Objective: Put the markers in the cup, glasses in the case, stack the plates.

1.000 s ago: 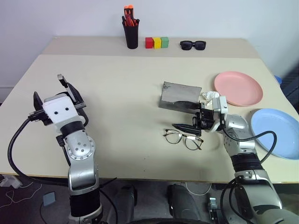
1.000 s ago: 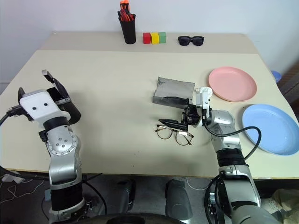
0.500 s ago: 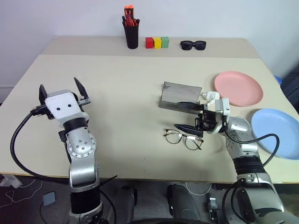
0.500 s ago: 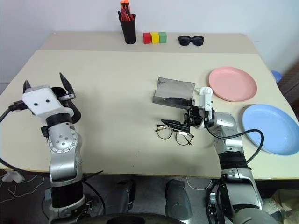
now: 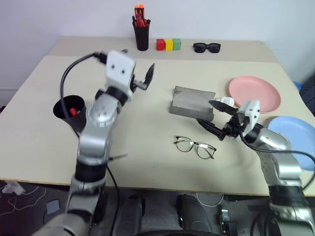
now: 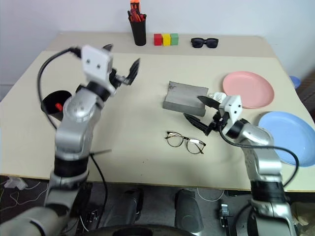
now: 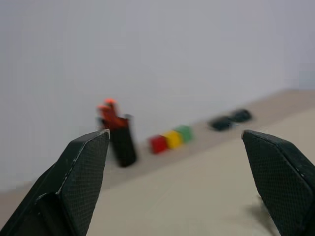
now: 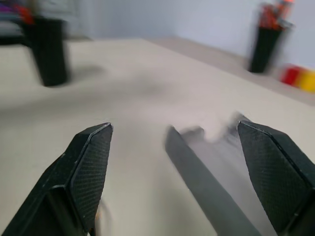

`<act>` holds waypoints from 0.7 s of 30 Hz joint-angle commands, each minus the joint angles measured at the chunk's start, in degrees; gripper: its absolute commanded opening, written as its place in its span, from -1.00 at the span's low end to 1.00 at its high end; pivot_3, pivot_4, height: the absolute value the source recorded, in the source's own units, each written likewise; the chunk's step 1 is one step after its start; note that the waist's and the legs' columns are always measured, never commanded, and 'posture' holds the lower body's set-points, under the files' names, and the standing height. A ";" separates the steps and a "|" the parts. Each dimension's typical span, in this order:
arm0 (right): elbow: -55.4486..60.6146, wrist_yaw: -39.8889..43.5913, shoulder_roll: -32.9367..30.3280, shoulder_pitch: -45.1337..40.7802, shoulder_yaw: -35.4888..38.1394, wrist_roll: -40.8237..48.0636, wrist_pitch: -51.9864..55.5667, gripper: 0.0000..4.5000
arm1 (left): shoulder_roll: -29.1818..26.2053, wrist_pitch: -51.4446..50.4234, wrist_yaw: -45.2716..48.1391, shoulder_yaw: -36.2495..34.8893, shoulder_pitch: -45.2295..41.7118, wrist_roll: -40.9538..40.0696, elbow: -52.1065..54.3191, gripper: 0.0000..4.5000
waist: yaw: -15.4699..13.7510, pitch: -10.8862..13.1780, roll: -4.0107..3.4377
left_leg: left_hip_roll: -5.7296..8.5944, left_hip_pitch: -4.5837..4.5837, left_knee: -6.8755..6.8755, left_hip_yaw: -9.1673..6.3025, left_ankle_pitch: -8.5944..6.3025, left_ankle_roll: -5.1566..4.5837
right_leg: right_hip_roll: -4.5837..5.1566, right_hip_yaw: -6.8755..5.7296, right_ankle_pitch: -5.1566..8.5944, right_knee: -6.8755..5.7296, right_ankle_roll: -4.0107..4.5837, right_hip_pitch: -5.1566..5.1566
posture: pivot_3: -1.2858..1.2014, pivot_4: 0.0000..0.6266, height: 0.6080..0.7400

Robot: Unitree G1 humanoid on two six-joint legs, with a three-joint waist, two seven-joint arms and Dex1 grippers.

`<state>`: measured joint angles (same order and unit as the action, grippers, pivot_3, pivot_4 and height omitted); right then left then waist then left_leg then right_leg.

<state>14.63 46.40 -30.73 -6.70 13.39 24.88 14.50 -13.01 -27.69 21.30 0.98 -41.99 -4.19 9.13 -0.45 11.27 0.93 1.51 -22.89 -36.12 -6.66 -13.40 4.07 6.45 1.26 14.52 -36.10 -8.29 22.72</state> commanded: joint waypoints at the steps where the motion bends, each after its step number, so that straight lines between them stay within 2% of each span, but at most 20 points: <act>1: 14.42 -9.37 -2.50 6.25 5.15 1.06 10.96 0.83 | -4.02 3.30 13.23 -0.02 -9.78 -4.64 -17.39 0.96 | 0.04 -0.01 0.00 | 0.00 -0.07 -0.03 0.01 0.00 -0.01 | 0.00 0.00 0.00 0.04 0.00 0.03 | 0.03 -0.52 1.00; 3: 19.05 -12.32 -2.74 10.04 8.79 3.26 14.79 0.83 | -6.19 10.57 19.69 2.35 -16.30 -2.49 -31.96 0.96 | 0.32 0.00 0.02 | 0.02 -0.12 -0.04 0.07 -0.03 -0.05 | 0.02 0.03 -0.01 0.12 0.00 0.04 | 0.03 -0.52 1.00; 7: 26.84 -14.80 -2.49 18.71 15.35 4.75 17.37 0.83 | -6.71 24.73 31.52 5.38 -29.04 1.11 -59.30 0.96 | 0.14 0.03 0.05 | 0.01 -0.22 0.01 0.05 -0.03 -0.07 | 0.01 -0.01 0.00 0.11 -0.01 0.19 | 0.03 -0.52 1.00; 9: 29.28 -15.39 -1.80 22.35 17.82 5.71 17.71 0.83 | -6.84 25.37 44.80 7.27 -33.03 1.32 -67.20 0.96 | 0.20 0.03 0.07 | 0.01 -0.37 0.00 0.05 -0.05 -0.11 | 0.01 -0.01 0.01 0.17 -0.04 0.30 | 0.03 -0.52 1.00; 11: 30.50 -15.87 -1.39 25.01 19.77 6.54 17.91 0.83 | -6.84 27.53 54.21 7.70 -35.55 1.20 -71.94 0.96 | 0.35 0.03 0.07 | 0.02 -0.49 -0.01 0.08 -0.08 -0.16 | 0.02 0.00 0.01 0.24 -0.05 0.37 | 0.03 -0.52 1.00; 15: 32.12 -17.14 0.06 28.80 20.93 6.53 16.45 0.83 | -6.20 34.52 60.80 11.12 -38.50 6.39 -78.55 0.96 | 1.03 0.04 0.08 | 0.00 -0.49 0.00 0.08 -0.10 -0.20 | 0.01 0.00 0.01 0.14 -0.05 0.43 | 0.03 -0.52 1.00; 21: 33.00 -18.90 1.38 30.13 19.43 5.37 14.79 0.83 | -2.30 39.63 59.35 13.85 -40.33 12.39 -82.99 0.96 | 1.10 0.04 0.09 | 0.00 -0.49 -0.11 0.08 -0.09 -0.20 | 0.02 0.02 0.01 0.07 -0.05 0.41 | 0.03 -0.52 1.00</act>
<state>45.29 28.04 -29.80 23.18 32.21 30.37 30.73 -15.38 10.24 81.03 14.55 -80.55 6.95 -73.71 0.66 11.31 1.02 1.51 -23.37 -36.22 -6.58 -13.49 3.87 6.46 1.27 14.53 -36.04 -8.35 23.12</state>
